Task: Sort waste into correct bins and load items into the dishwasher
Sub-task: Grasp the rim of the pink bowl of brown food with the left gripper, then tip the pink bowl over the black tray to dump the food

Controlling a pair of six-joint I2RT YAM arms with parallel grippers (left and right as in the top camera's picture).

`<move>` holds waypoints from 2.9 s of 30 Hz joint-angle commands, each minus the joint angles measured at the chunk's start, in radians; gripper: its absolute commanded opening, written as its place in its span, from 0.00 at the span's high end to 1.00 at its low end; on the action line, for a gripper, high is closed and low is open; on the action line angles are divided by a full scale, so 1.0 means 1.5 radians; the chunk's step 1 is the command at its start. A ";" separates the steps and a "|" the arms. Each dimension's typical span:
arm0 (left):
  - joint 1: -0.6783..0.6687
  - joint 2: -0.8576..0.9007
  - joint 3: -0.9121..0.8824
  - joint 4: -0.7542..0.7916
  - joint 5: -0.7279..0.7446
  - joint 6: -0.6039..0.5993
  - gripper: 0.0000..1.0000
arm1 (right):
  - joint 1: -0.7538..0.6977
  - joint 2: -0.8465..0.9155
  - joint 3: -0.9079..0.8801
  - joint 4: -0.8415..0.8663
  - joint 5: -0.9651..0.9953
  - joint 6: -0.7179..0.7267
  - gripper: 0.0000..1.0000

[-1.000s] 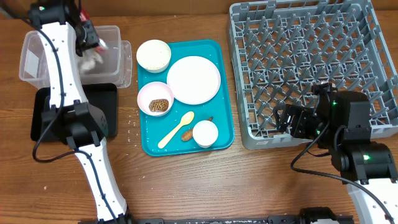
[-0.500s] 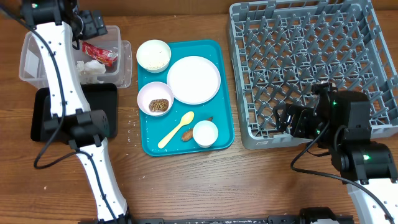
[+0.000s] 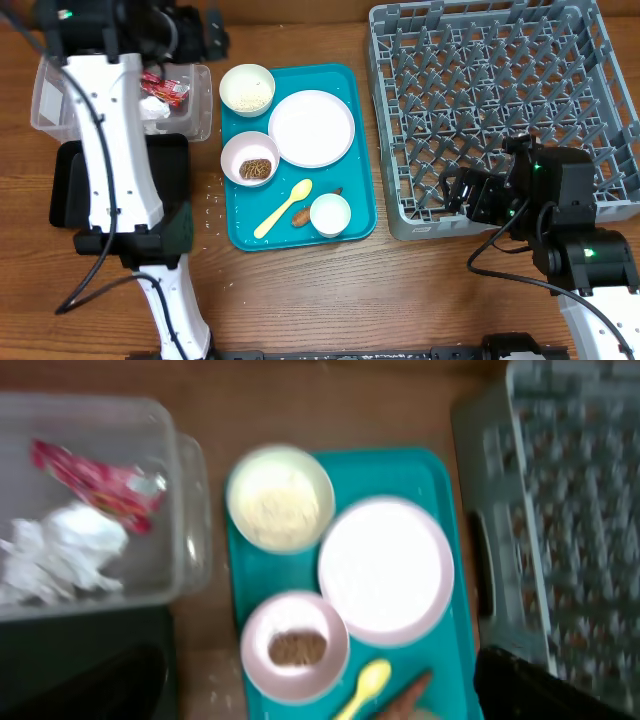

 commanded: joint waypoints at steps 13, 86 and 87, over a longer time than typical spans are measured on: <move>-0.143 -0.039 -0.551 0.203 -0.080 -0.019 0.21 | 0.004 -0.001 0.017 0.003 -0.003 0.000 0.00; 0.418 -0.202 -0.822 0.248 0.565 0.334 0.96 | 0.004 0.003 0.017 0.007 0.002 0.001 0.00; 0.435 -0.202 -0.841 0.273 0.592 0.335 0.96 | 0.004 0.003 0.017 0.006 0.002 0.001 0.00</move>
